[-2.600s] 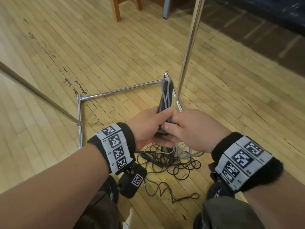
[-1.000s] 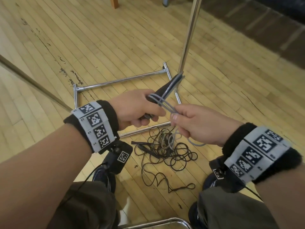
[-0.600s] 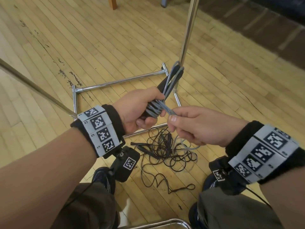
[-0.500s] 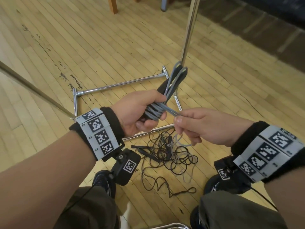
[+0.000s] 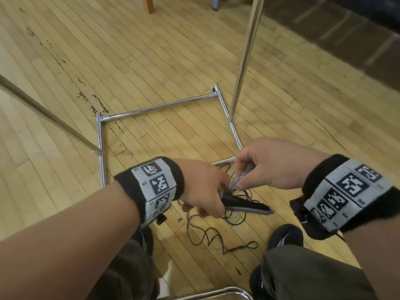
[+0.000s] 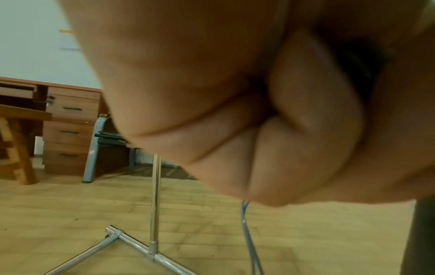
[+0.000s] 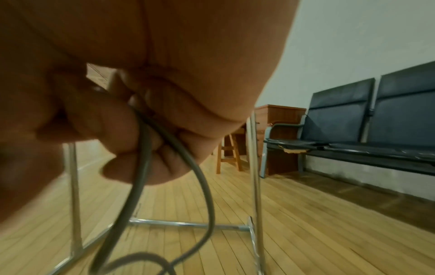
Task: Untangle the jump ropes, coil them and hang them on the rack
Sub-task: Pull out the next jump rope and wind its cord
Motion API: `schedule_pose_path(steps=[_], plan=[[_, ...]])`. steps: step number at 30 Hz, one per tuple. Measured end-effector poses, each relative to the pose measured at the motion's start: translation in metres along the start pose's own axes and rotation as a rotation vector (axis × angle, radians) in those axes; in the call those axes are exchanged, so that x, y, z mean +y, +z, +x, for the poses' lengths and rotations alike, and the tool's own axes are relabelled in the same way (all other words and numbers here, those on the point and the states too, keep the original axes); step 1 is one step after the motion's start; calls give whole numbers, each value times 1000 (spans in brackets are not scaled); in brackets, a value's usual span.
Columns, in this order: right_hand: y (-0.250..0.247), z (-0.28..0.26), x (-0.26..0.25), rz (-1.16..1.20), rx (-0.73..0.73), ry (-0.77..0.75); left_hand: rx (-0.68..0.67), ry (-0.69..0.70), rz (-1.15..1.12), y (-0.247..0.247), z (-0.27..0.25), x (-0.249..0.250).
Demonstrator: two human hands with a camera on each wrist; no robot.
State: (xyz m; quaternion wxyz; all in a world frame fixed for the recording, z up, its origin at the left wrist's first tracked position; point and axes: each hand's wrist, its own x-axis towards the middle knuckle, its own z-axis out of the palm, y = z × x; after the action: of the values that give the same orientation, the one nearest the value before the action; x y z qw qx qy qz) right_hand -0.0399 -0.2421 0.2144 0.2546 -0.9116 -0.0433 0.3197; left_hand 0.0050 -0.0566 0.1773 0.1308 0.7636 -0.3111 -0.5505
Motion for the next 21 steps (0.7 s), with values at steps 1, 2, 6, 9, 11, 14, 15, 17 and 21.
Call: schedule_pose_path(steps=[1,2,6,9,11,14,15,17,21], plan=[[2,-2,-7,-39,6,-7,14,-34,3,3,2,1],[4,-3,-14,-78,14,-23,43,-61,18,4,5,1],[18,1,-29,-114,98,-40,273,-157,-6,-5,10,-3],[17,5,-23,178,201,69,433,-163,-321,-17,10,-12],[13,4,-18,362,193,110,436,-106,-492,-21,9,-17],[13,3,-15,351,59,142,377,-47,-640,-23,9,-21],[15,3,-15,319,16,160,370,-39,-670,-23,9,-21],[17,4,-12,312,-36,190,368,-21,-733,-22,10,-22],[17,7,-8,466,-49,206,298,77,-984,-21,6,-20]])
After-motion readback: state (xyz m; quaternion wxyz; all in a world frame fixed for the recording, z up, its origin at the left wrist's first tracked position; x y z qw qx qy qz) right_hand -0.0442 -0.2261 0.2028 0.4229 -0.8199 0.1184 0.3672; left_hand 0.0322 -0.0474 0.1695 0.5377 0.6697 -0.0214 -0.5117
